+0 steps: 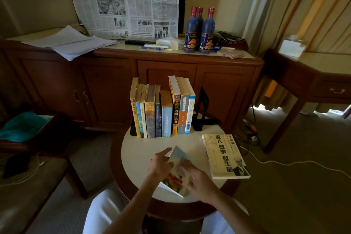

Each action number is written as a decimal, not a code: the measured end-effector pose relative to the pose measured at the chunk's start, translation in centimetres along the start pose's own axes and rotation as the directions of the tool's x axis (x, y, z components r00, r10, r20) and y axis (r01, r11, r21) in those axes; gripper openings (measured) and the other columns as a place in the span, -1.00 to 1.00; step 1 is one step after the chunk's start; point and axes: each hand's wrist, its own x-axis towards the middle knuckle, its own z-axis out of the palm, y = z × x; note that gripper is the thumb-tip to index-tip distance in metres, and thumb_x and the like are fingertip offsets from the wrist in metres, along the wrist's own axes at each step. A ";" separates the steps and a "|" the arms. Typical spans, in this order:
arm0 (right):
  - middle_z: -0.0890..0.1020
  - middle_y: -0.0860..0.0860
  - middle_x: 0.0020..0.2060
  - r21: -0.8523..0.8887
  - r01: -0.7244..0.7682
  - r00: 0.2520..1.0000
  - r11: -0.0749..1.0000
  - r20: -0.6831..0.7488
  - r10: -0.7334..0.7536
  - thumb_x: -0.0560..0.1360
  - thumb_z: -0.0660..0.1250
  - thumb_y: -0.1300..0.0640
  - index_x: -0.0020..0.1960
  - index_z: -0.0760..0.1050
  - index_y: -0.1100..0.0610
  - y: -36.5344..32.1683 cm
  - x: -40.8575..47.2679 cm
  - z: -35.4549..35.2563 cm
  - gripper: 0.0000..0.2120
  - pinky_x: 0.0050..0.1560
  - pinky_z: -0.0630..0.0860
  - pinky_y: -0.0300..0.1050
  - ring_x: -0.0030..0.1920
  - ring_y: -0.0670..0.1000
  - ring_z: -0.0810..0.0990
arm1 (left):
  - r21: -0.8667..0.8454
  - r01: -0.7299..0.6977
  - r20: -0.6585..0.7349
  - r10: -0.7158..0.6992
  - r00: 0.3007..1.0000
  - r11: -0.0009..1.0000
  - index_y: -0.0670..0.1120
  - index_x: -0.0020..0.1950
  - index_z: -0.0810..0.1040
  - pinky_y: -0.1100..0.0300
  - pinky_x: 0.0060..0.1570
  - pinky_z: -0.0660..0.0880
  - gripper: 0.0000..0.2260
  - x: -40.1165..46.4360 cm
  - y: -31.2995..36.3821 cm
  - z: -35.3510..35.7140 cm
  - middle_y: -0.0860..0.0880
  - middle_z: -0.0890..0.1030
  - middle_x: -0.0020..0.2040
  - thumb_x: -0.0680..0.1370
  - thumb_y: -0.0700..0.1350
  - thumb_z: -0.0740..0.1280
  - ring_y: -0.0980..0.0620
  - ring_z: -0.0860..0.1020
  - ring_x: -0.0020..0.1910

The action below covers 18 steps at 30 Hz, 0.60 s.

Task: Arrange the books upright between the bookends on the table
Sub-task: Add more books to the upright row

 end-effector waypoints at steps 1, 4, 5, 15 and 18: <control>0.14 -0.15 0.54 -0.087 0.040 0.999 0.995 0.025 -0.038 0.55 0.29 0.26 0.53 0.10 -0.28 -0.3 -0.1 0.2 -0.27 0.47 0.21 -0.19 0.53 -0.11 0.10 | -0.028 -0.009 -0.007 0.009 1.000 1.000 0.11 0.50 0.37 0.35 -0.21 0.54 -0.42 0.1 0.3 0.2 0.05 0.69 0.14 0.52 -0.25 0.36 0.15 0.62 -0.09; -0.17 -0.22 0.54 -0.248 0.110 0.993 0.963 0.073 -0.095 0.56 0.32 0.08 0.53 -0.11 -0.36 -0.6 -0.3 0.9 -0.21 0.49 0.06 -0.05 0.52 -0.14 -0.22 | -0.140 0.015 0.004 -0.015 1.000 0.990 0.10 0.45 0.42 0.24 -0.10 0.58 -0.46 0.2 0.6 0.5 0.00 0.69 0.15 0.53 -0.29 0.35 0.05 0.62 0.02; -0.18 -0.21 0.55 -0.268 0.127 0.991 0.955 0.067 -0.113 0.54 0.33 -0.03 0.52 -0.14 -0.37 -0.6 -0.3 0.9 -0.20 0.52 -0.01 0.01 0.53 -0.12 -0.27 | -0.189 0.035 0.017 -0.032 0.999 0.981 0.07 0.42 0.46 0.14 -0.06 0.62 -0.48 0.3 0.5 0.4 -0.01 0.70 0.10 0.52 -0.32 0.36 0.02 0.65 -0.01; 0.56 -0.05 0.19 -0.184 0.026 0.979 0.983 -0.195 -0.062 0.57 0.33 0.10 0.58 -0.11 -0.21 0.3 0.2 -0.6 -0.21 -0.07 0.59 -0.35 -0.02 -0.26 0.61 | -0.516 0.220 0.369 -0.017 0.929 0.828 -0.22 0.35 0.46 0.01 0.05 0.63 -0.56 1.6 3.2 -3.1 -0.26 0.54 0.24 0.50 -0.22 0.46 -0.23 0.62 0.12; 0.58 -0.13 -0.07 0.056 -0.092 0.908 0.994 -0.405 0.106 0.62 0.27 0.17 0.54 0.25 0.06 0.1 1.6 -2.5 -0.49 -0.33 0.50 -0.44 -0.23 -0.28 0.60 | -0.681 0.247 0.411 0.081 0.908 0.689 -0.10 0.33 0.44 -0.13 0.15 0.57 -0.68 2.1 3.2 -2.7 -0.28 0.46 0.31 0.61 -0.06 0.35 -0.32 0.62 0.13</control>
